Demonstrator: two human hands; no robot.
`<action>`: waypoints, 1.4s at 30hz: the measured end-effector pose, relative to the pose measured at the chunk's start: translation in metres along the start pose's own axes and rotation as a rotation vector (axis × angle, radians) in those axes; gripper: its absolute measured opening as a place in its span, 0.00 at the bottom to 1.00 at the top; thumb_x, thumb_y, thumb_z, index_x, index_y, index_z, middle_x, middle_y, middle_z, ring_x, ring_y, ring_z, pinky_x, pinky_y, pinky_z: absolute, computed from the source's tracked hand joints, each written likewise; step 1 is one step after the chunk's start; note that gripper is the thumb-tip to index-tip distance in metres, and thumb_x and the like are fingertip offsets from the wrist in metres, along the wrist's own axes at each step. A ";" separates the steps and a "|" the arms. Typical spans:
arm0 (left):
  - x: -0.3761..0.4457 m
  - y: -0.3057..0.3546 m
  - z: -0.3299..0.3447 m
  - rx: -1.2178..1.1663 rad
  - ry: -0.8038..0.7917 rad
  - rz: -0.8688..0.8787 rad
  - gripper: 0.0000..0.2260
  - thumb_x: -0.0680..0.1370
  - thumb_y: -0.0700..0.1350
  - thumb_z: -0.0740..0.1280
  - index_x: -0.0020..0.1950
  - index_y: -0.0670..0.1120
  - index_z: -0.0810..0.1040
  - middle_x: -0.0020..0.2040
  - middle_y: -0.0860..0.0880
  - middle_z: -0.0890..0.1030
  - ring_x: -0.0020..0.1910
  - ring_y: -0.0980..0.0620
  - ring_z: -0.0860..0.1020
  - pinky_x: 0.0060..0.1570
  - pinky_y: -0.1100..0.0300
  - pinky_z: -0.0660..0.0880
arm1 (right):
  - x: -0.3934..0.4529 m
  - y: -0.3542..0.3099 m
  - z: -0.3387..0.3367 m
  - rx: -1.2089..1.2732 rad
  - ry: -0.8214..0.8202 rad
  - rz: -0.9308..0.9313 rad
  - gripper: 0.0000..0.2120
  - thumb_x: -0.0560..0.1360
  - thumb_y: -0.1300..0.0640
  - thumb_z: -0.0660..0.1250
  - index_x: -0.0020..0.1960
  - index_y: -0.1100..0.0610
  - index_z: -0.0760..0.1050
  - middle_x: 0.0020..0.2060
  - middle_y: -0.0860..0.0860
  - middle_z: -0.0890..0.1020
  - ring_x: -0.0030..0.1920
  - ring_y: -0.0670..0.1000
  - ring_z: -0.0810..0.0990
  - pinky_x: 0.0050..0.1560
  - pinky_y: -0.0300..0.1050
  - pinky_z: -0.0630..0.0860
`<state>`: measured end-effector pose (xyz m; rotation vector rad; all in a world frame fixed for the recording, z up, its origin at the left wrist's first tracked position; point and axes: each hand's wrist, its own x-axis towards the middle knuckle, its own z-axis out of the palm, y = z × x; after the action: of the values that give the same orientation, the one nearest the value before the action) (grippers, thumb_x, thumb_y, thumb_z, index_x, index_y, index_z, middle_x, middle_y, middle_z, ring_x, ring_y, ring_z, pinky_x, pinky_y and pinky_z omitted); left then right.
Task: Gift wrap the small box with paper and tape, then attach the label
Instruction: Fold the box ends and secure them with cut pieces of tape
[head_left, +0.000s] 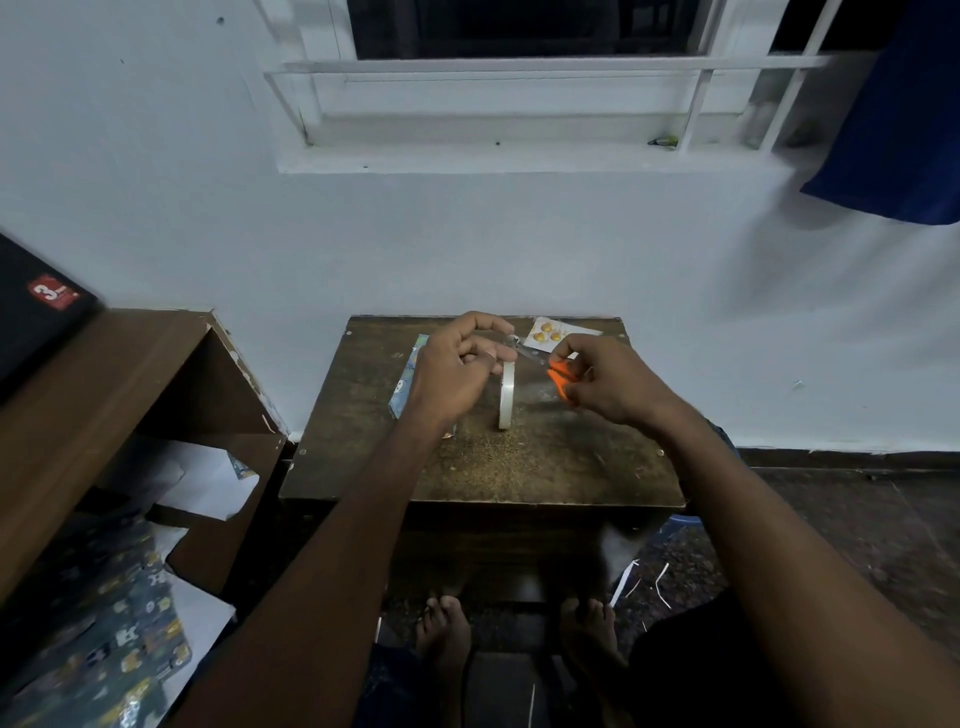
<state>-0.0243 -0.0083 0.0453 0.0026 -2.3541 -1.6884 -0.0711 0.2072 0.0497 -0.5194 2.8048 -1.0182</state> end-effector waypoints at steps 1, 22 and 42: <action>0.000 0.000 0.000 0.002 -0.002 0.001 0.18 0.79 0.30 0.65 0.57 0.51 0.83 0.44 0.53 0.89 0.42 0.55 0.85 0.41 0.63 0.76 | -0.001 -0.001 -0.002 0.011 0.000 -0.021 0.14 0.72 0.66 0.74 0.52 0.50 0.80 0.41 0.47 0.82 0.40 0.48 0.80 0.45 0.47 0.78; 0.004 -0.007 0.005 0.009 -0.099 0.053 0.22 0.76 0.27 0.64 0.58 0.51 0.83 0.49 0.48 0.88 0.47 0.47 0.86 0.55 0.45 0.82 | -0.006 -0.008 -0.012 0.029 0.056 -0.117 0.19 0.69 0.65 0.79 0.57 0.51 0.86 0.44 0.43 0.82 0.41 0.39 0.79 0.39 0.27 0.69; 0.001 -0.002 0.003 -0.032 -0.091 0.055 0.26 0.78 0.29 0.67 0.71 0.52 0.76 0.45 0.50 0.88 0.45 0.58 0.85 0.48 0.61 0.78 | -0.006 -0.014 -0.014 -0.025 0.131 -0.185 0.19 0.68 0.64 0.79 0.57 0.51 0.87 0.44 0.44 0.84 0.41 0.36 0.79 0.46 0.35 0.79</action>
<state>-0.0257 -0.0067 0.0425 -0.1465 -2.3683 -1.7341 -0.0641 0.2076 0.0692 -0.7540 2.9307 -1.0894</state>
